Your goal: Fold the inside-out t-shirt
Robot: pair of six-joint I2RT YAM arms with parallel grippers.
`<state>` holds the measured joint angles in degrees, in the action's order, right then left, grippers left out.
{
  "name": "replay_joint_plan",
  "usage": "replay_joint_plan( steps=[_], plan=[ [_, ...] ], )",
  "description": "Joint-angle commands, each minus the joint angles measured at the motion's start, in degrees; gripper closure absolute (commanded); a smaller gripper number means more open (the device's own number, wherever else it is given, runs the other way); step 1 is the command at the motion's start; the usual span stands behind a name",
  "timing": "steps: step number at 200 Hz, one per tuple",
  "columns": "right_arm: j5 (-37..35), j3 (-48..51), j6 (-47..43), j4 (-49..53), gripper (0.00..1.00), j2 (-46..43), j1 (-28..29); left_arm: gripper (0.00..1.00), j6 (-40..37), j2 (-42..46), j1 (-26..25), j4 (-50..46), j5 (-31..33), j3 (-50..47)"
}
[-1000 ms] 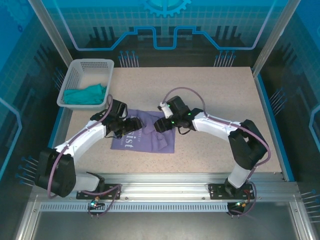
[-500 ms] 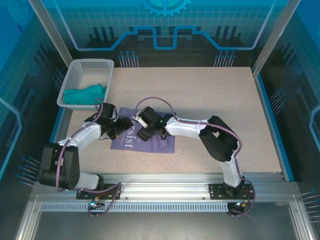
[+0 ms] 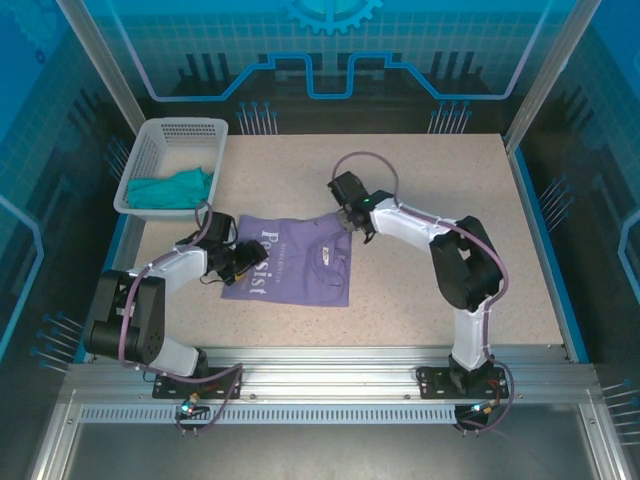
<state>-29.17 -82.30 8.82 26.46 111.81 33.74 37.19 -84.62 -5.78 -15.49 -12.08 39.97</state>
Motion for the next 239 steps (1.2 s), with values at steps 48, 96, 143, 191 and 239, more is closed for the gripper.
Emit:
replay_joint_plan(
  steps=[48,96,143,191,239],
  plan=[
    [26.09,11.55,5.57,-3.5,0.4,-12.38,4.54,0.24,-2.54,1.55,0.35,-1.24,0.35,0.23],
    [31.87,18.57,13.87,-0.06,0.48,-16.93,10.02,0.23,-3.56,2.35,0.33,-1.74,0.44,1.4],
    [33.27,22.7,17.91,0.62,0.55,-15.57,11.5,0.23,-4.97,2.6,0.24,-2.7,0.52,2.9],
    [34.11,22.91,17.12,1.13,0.72,-14.61,11.46,0.22,-5.52,3.91,0.24,-3.13,1.13,2.54],
    [35.28,22.65,15.92,3.34,0.99,-15.52,11.3,0.22,-5.78,5.01,0.24,-3.53,1.01,2.69]
  ],
)
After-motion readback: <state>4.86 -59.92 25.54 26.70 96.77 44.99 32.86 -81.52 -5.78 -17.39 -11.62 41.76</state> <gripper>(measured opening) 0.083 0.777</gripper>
